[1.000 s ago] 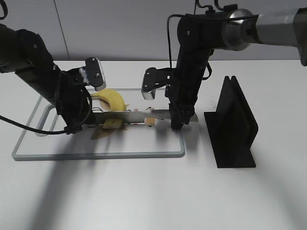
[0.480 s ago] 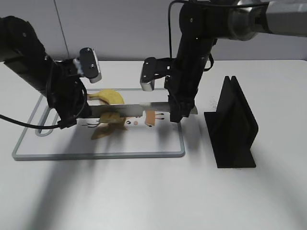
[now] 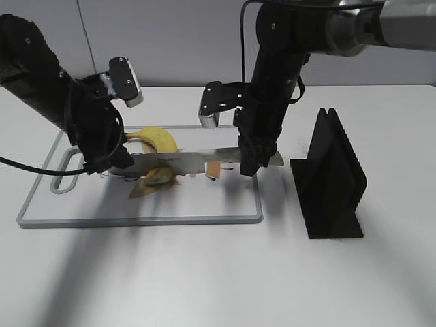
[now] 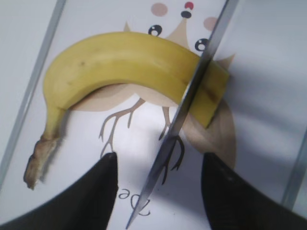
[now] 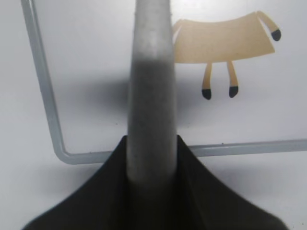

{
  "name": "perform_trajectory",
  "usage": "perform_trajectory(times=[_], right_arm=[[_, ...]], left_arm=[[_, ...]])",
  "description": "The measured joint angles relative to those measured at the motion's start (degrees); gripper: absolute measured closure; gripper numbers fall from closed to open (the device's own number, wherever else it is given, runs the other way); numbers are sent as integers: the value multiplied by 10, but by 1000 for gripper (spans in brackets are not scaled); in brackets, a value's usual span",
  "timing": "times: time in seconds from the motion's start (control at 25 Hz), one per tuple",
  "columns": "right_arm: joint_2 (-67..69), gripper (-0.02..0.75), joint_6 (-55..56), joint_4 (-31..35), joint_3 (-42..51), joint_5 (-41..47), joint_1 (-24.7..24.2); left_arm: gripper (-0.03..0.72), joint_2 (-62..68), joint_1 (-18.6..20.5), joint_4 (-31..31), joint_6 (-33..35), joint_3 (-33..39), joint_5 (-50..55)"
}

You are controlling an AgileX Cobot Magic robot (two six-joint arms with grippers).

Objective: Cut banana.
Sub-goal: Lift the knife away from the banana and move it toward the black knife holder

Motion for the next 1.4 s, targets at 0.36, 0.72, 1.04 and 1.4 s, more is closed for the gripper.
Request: perform_trajectory(times=[0.36, 0.72, 1.04, 1.4], right_arm=[[-19, 566, -22, 28, 1, -2, 0], [-65, 568, -24, 31, 1, 0, 0], [-121, 568, 35, 30, 1, 6, 0], [-183, 568, 204, -18, 1, 23, -1]], left_arm=[[62, -68, 3, -2, -1, 0, -1], [64, -136, 4, -2, -35, 0, 0], [72, -207, 28, -1, -125, 0, 1], [80, -291, 87, 17, -233, 0, 2]])
